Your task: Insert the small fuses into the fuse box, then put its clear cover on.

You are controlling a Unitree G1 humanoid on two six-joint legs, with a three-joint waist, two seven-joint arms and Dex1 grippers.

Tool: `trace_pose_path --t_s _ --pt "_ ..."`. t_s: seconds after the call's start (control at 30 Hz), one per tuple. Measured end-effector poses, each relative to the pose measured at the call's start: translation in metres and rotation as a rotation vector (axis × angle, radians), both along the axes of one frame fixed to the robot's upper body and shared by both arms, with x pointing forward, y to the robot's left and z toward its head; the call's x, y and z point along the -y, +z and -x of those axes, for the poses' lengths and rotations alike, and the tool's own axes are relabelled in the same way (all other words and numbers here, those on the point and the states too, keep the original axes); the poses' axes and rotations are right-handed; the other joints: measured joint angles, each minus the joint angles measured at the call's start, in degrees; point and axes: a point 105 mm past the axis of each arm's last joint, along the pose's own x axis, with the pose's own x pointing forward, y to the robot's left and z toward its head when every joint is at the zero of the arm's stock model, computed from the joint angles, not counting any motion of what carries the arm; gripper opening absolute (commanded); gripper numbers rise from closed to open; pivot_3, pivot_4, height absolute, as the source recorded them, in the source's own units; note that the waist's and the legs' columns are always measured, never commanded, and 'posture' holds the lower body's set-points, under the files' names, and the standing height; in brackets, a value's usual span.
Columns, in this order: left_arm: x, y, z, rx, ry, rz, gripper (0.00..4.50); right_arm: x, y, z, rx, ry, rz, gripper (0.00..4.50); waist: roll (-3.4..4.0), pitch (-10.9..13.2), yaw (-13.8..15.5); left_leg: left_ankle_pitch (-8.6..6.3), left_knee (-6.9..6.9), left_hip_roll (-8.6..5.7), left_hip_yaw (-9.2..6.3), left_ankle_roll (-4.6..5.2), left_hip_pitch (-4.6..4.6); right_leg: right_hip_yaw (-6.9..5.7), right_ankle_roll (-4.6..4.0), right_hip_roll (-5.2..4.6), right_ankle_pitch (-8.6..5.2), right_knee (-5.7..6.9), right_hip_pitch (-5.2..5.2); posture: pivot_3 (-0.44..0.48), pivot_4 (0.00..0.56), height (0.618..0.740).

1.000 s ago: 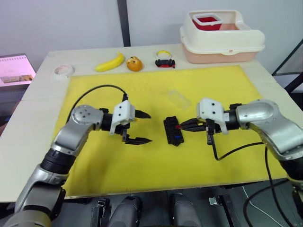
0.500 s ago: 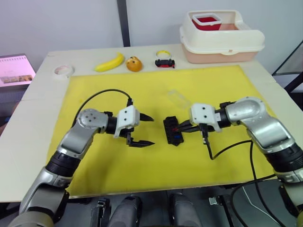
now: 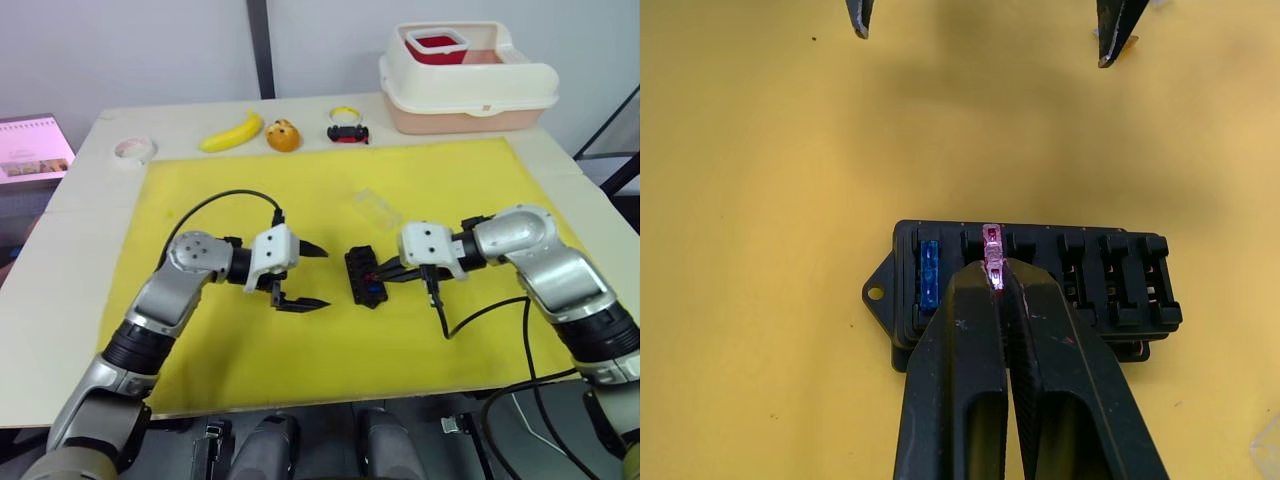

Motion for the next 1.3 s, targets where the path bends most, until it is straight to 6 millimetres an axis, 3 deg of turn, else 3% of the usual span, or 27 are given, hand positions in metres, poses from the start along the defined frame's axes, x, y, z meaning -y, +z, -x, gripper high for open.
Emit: trace_pose_path --t_s 1.3 --pt "0.0032 0.0006 0.0005 0.001 -0.008 0.008 4.47 0.0012 -0.003 0.0038 0.003 -0.013 -0.007 0.0 0.01 -0.01 0.02 0.0 0.12 0.0 -0.01 0.0 0.0 -0.01 0.0 0.0 0.0 0.08 0.02 0.0 0.15 0.74"
